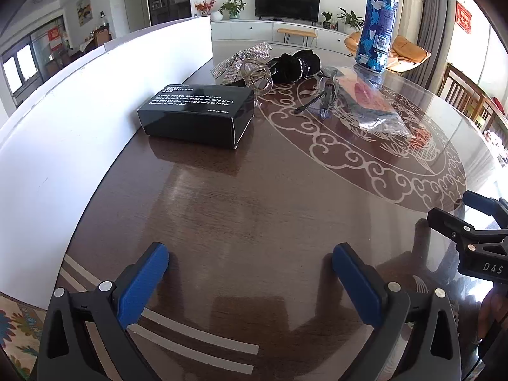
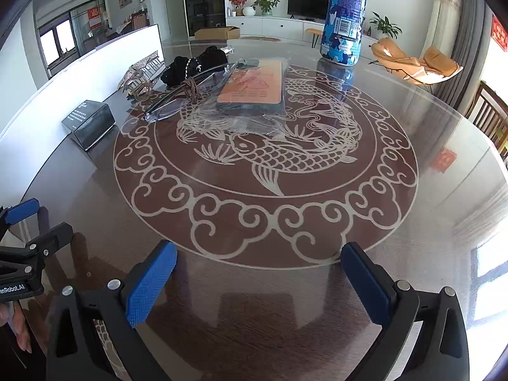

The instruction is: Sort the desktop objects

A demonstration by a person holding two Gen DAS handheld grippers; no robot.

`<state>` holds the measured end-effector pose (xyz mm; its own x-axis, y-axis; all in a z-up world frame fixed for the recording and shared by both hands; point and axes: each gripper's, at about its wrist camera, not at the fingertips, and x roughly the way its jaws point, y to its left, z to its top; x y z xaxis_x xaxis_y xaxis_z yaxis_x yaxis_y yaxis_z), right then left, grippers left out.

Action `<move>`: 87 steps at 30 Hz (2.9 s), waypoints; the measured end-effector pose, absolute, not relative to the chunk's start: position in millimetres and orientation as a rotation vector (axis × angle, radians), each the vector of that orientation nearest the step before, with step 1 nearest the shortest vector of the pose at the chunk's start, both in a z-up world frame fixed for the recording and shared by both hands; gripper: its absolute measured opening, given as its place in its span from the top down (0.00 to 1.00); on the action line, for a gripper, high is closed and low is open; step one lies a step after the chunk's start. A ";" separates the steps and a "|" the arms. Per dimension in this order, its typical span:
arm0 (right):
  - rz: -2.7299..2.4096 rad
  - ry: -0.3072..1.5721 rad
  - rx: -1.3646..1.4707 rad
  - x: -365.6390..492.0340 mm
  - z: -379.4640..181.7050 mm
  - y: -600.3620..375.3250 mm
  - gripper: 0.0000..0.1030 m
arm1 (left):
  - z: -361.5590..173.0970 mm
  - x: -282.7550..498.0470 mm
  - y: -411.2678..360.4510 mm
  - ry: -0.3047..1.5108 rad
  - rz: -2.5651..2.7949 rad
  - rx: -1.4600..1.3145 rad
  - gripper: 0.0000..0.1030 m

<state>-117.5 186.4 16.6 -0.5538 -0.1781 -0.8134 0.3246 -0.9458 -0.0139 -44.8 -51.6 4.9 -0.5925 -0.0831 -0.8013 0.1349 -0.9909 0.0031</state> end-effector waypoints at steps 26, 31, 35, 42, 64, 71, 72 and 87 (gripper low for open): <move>-2.531 0.235 1.298 -117.3 16.7 186.6 0.00 | 7.5 -67.7 -53.9 0.169 -2.619 1.417 0.00; -2.531 0.235 1.298 -117.0 16.7 186.1 0.00 | 21.3 -110.0 -77.9 0.518 -2.523 1.370 0.00; -2.531 0.235 1.297 -117.2 16.7 186.6 0.00 | 34.0 -143.4 -95.6 0.652 -2.430 1.268 0.00; -2.529 0.234 1.296 -116.9 16.9 186.3 0.00 | 28.9 -187.0 -115.6 0.659 -2.247 1.228 0.00; -2.492 0.256 1.278 -113.5 16.6 179.8 0.00 | 14.1 -134.5 -113.6 0.224 -2.544 1.236 0.44; -2.492 0.255 1.277 -113.6 16.7 179.9 0.00 | 13.8 -82.2 -109.1 0.158 -2.658 1.279 0.44; -2.491 0.252 1.277 -113.5 16.8 180.0 0.00 | 13.2 -77.9 -109.1 0.159 -2.665 1.279 0.44; -2.129 -0.286 1.394 -206.0 27.7 67.1 0.00 | 11.7 -70.7 -113.8 0.257 -2.705 1.245 0.44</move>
